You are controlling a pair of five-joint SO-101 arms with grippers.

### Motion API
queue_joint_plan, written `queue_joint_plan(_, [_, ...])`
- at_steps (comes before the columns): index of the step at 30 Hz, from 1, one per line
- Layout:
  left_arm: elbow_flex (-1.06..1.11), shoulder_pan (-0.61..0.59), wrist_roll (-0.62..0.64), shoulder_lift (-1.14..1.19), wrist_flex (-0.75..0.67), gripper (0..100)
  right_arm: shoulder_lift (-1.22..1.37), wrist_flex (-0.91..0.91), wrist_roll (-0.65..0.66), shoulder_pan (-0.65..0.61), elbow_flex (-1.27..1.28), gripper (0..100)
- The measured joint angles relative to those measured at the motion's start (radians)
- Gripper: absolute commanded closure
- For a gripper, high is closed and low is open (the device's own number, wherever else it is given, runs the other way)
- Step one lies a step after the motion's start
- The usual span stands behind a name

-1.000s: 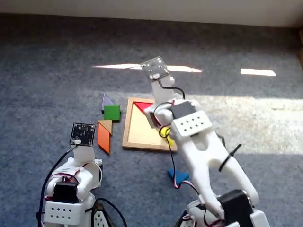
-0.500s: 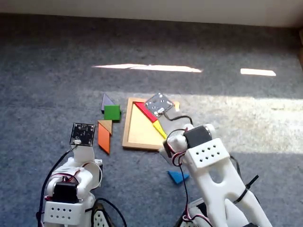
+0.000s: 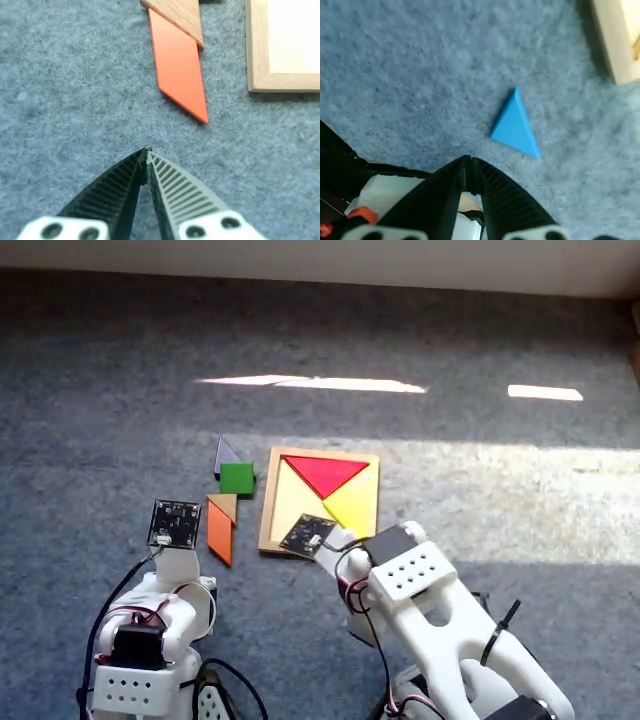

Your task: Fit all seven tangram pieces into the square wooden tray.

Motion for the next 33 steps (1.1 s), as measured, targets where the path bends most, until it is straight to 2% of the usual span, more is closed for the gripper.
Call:
queue_joint_plan(5, [0.000, 0.000, 0.000, 0.000, 0.000, 99, 0.002, -0.005, 0.000, -0.008, 0.012, 91.4])
queue_joint_plan(8, [0.000, 0.000, 0.000, 0.000, 0.000, 99, 0.008, -0.072, 0.000, -0.009, 0.049, 90.5])
queue_joint_plan(12, [0.000, 0.000, 0.000, 0.000, 0.000, 99, 0.006, -0.164, 0.000, -0.009, 0.121, 83.7])
queue_joint_plan(17, [0.000, 0.000, 0.000, 0.000, 0.000, 99, -0.009, -0.245, 0.002, -0.014, 0.161, 83.5])
queue_joint_plan(33, [0.000, 0.000, 0.000, 0.000, 0.000, 99, 0.006, -0.157, 0.002, -0.012, 0.087, 83.5])
